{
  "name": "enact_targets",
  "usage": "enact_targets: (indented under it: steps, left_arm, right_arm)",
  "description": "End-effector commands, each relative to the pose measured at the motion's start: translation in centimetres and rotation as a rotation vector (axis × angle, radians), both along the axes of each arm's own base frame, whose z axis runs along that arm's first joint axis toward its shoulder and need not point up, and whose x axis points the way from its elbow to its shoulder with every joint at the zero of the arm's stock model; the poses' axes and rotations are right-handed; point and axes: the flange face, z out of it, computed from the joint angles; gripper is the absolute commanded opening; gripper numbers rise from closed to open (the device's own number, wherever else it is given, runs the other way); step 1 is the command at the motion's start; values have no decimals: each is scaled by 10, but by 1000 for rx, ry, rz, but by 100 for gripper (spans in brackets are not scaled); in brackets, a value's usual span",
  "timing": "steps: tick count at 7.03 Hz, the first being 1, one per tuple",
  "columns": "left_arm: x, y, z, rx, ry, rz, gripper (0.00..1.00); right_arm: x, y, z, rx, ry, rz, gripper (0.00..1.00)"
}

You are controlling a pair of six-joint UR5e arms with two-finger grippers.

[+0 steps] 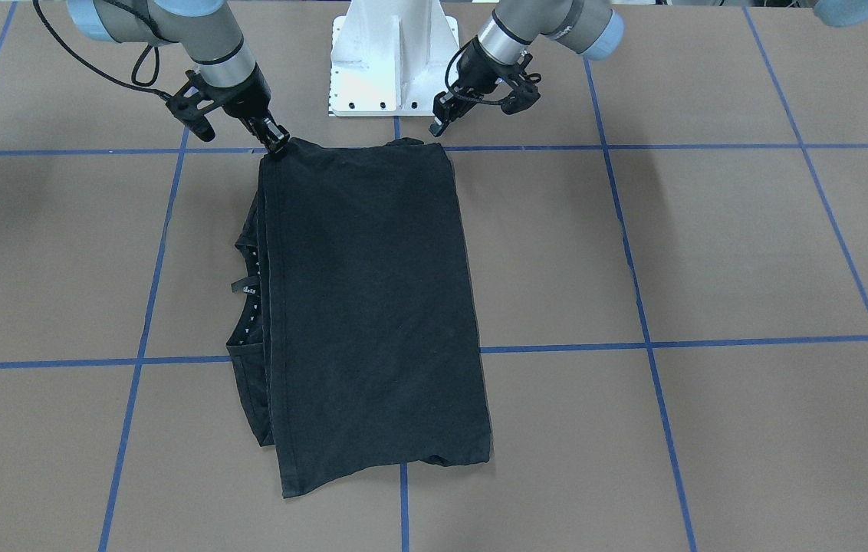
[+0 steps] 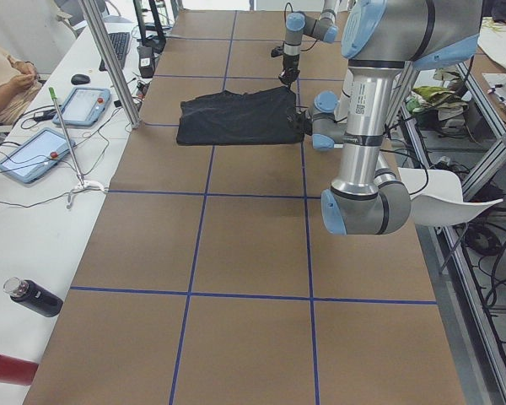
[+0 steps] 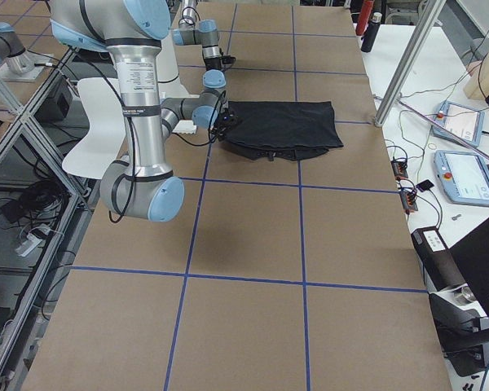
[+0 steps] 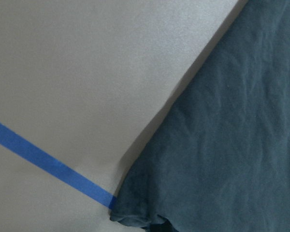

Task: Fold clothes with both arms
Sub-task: 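Lower the left gripper to grasp the shirt's other near corner, then hold both near corners of the shirt with the left and right grippers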

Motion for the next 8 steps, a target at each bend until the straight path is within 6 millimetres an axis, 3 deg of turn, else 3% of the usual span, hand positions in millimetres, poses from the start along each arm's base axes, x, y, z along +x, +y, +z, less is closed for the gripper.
enact_targets:
  steps: [1, 2, 4, 8]
  left_arm:
    - [0, 3, 15, -6, -39, 6, 49]
    - [11, 2, 15, -10, -45, 5, 56]
    - [18, 2, 12, -9, -42, 4, 57]
    - [33, 3, 12, -10, -50, 8, 53]
  right_arm:
    - [-1, 0, 3, -1, 5, 1, 0]
    - [-1, 0, 3, -1, 5, 1, 0]
    - [-1, 0, 2, 0, 4, 1, 0]
    - [-2, -1, 5, -2, 8, 1, 0]
